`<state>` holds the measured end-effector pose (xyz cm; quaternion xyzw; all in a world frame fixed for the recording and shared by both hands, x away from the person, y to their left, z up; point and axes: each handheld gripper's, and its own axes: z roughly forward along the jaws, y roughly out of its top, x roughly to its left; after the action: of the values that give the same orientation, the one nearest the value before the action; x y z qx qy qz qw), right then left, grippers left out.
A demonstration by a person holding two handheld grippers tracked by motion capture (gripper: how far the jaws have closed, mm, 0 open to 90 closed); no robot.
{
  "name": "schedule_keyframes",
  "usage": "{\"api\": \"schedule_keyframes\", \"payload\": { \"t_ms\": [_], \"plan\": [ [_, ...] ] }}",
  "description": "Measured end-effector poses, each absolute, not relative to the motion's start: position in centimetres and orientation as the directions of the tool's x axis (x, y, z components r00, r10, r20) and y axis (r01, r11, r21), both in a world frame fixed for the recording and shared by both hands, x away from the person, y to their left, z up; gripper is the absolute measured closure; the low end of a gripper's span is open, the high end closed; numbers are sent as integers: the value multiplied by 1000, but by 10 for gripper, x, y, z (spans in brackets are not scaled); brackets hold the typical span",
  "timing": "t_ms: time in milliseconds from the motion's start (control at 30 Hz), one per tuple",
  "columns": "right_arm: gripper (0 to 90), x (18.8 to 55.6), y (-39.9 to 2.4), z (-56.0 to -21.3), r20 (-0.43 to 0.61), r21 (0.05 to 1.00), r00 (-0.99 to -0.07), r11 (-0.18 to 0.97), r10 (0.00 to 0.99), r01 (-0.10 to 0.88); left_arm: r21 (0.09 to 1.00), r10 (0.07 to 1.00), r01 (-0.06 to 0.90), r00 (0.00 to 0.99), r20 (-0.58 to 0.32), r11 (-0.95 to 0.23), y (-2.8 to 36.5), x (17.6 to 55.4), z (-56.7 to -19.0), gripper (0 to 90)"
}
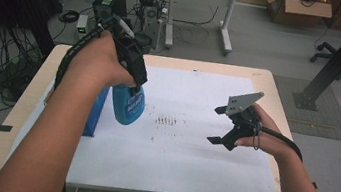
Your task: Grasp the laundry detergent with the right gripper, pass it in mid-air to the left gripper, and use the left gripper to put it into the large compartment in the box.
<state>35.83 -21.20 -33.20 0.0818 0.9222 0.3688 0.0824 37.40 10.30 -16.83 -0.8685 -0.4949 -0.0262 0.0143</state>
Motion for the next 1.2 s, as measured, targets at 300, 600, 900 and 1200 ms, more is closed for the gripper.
{"api": "schedule_keyframes", "payload": {
  "t_ms": [300, 600, 900, 1200],
  "plan": [
    [24, 368, -221, -322, -74, 615, -976, 780, 207, 119, 15, 911, 912, 408, 59, -410, 138, 381, -139, 387],
    [25, 369, -227, -324, -70, 586, -978, 801, 197, 119, 48, 958, 958, 281, 55, -284, 173, 386, -114, 387],
    [25, 371, -226, -325, -61, 572, -979, 811, 192, 124, 68, 983, 980, 184, 29, -185, 198, 394, -95, 387],
    [25, 373, -226, -325, -46, 565, -981, 815, 188, 130, 80, 995, 992, 98, 32, -100, 225, 399, -87, 386]
  ]
}}
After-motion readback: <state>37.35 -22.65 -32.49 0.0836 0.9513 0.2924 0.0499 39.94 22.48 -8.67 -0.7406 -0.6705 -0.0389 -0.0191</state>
